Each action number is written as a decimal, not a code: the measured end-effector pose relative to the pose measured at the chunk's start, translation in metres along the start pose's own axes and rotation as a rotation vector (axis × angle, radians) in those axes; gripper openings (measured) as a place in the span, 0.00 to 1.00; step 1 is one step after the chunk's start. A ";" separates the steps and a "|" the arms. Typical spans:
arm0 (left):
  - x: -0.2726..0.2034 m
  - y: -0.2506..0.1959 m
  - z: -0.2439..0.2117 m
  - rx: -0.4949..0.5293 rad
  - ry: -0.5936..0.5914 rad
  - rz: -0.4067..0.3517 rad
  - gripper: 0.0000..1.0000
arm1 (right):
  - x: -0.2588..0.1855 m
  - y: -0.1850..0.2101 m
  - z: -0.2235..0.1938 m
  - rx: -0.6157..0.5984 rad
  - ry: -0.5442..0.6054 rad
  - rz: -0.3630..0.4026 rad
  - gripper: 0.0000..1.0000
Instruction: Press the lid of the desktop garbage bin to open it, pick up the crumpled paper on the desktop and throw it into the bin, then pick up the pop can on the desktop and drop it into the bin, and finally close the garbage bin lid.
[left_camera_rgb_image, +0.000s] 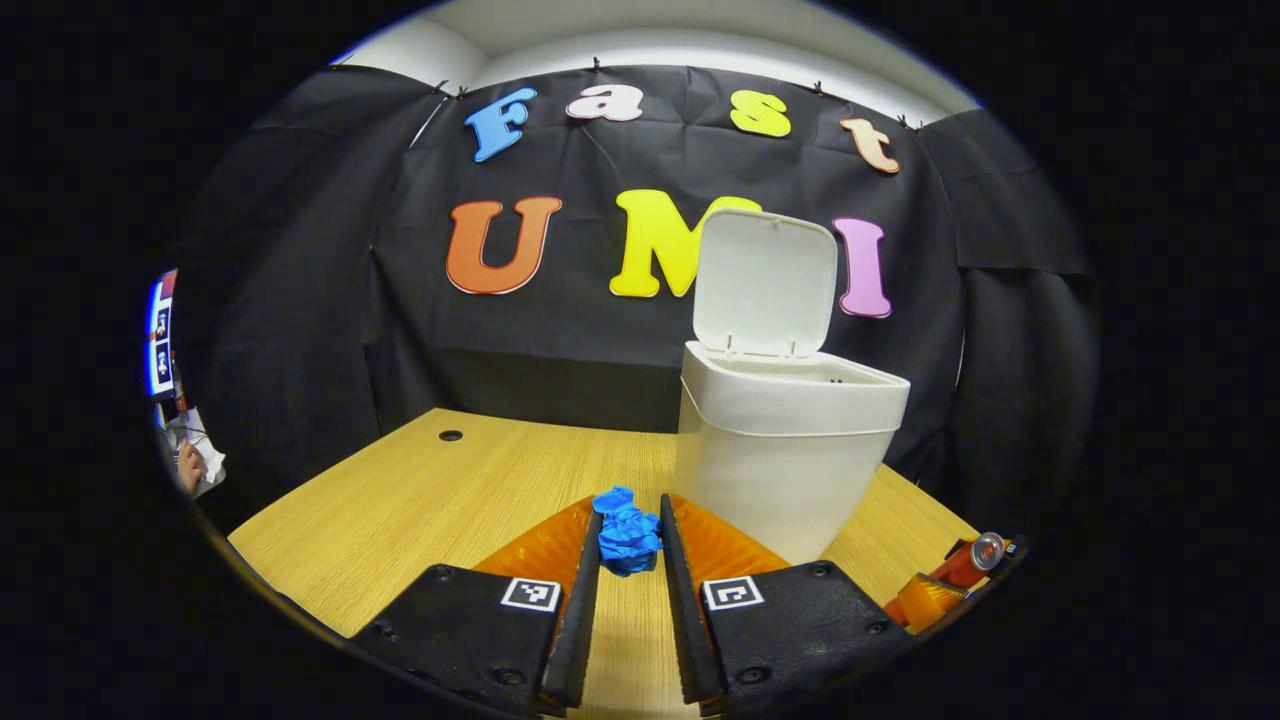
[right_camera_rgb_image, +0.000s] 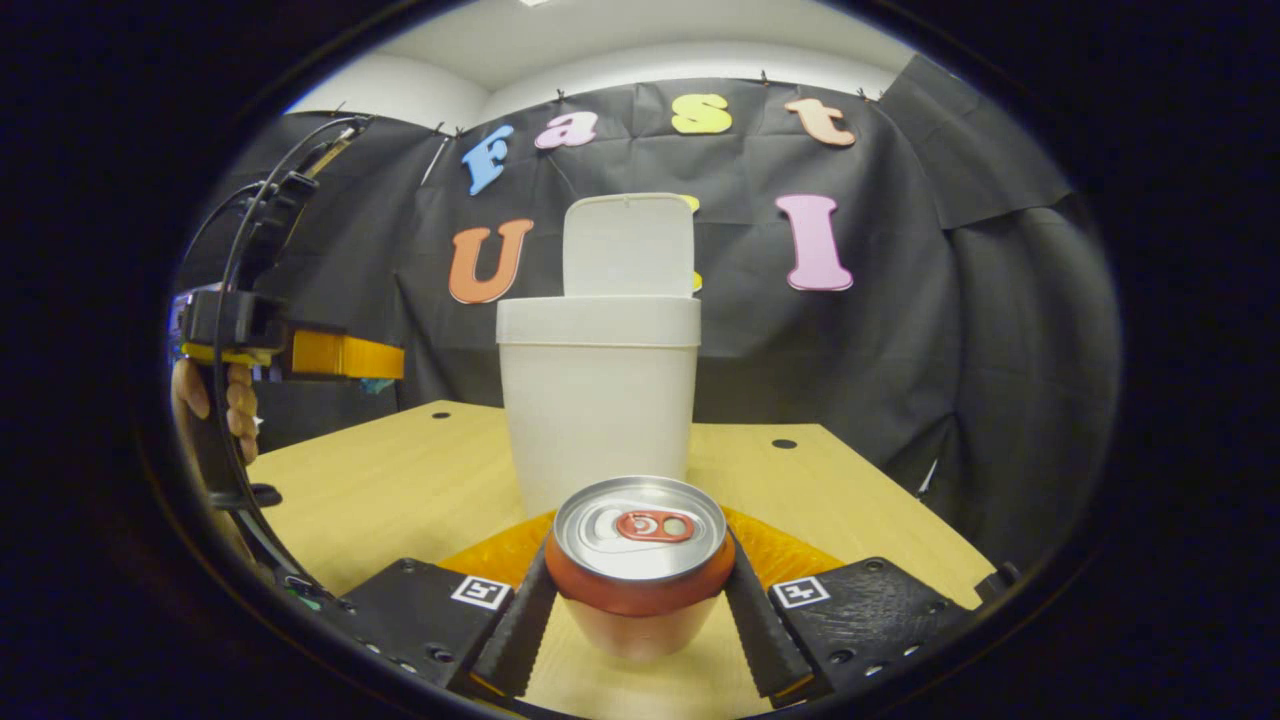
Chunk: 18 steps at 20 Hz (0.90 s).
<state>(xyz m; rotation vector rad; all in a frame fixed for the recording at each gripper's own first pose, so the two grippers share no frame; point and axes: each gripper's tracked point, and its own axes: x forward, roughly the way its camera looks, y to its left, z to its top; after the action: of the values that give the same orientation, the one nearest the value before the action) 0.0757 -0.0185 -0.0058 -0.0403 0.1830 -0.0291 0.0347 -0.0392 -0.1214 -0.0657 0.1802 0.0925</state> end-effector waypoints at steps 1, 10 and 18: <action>0.002 0.000 0.007 0.009 -0.013 -0.001 0.37 | -0.002 -0.003 -0.001 -0.003 0.001 -0.001 0.80; 0.030 -0.028 0.062 0.052 -0.100 -0.017 0.37 | -0.008 -0.009 -0.021 0.014 0.005 0.020 0.80; 0.081 -0.107 0.114 0.057 -0.171 -0.139 0.37 | -0.025 -0.006 -0.022 0.093 -0.008 0.099 0.80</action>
<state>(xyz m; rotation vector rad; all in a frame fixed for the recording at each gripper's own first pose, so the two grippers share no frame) 0.1734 -0.1233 0.0962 0.0016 0.0078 -0.1688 0.0073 -0.0491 -0.1385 0.0366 0.1799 0.1825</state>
